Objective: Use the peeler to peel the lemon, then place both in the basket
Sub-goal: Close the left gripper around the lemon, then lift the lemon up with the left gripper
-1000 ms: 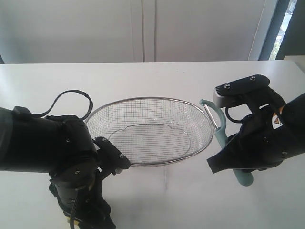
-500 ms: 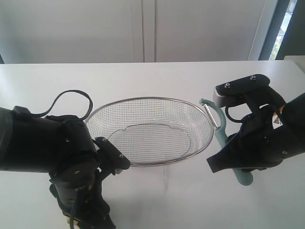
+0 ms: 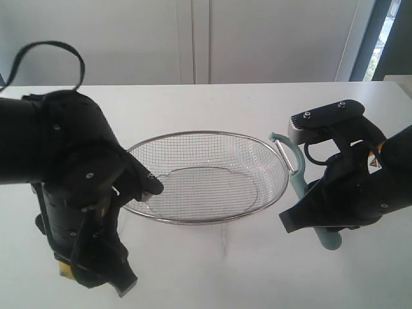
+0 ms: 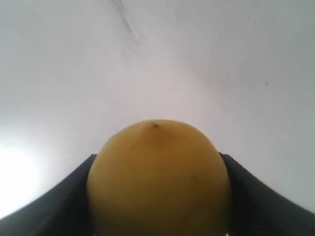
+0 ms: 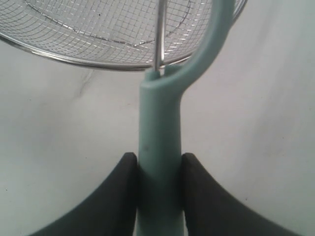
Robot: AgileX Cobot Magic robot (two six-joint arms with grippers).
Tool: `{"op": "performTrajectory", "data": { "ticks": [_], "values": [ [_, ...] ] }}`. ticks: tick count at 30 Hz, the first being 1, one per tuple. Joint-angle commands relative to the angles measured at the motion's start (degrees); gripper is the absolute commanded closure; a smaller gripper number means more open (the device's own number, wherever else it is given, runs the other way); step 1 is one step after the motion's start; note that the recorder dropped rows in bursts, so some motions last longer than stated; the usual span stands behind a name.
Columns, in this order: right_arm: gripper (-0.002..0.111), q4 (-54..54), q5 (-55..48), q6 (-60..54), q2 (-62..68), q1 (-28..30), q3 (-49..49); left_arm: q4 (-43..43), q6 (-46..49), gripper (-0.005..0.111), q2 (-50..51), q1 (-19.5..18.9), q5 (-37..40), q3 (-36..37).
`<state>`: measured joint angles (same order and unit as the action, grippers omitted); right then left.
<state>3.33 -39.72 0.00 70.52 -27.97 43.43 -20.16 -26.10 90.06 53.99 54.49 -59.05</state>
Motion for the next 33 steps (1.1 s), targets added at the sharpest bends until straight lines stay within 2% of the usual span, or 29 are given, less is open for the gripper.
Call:
{"op": "performTrajectory", "data": {
  "ticks": [1,8,13,17,25,33],
  "values": [
    [0.108,-0.4,0.6,0.0,-0.5,0.1,-0.1,0.2,4.6,0.090,-3.6,0.4,7.8,-1.7],
    [0.108,-0.4,0.7,0.0,-0.5,0.1,-0.1,-1.0,12.7,0.090,-8.3,0.4,15.5,-1.7],
    [0.108,-0.4,0.9,0.0,-0.5,0.1,-0.1,-5.7,14.2,0.093,-13.0,0.4,15.5,-0.3],
    [0.108,-0.4,1.4,0.0,-0.5,0.1,-0.1,-7.8,14.6,0.106,-19.0,0.4,15.5,3.4],
    [0.108,-0.4,1.6,0.0,-0.5,0.1,-0.1,-15.0,13.6,0.107,-32.3,0.4,15.5,8.8],
    [0.108,-0.4,1.6,0.0,-0.5,0.1,-0.1,-16.2,12.1,0.107,-36.1,0.4,15.5,9.0]
  ]
}}
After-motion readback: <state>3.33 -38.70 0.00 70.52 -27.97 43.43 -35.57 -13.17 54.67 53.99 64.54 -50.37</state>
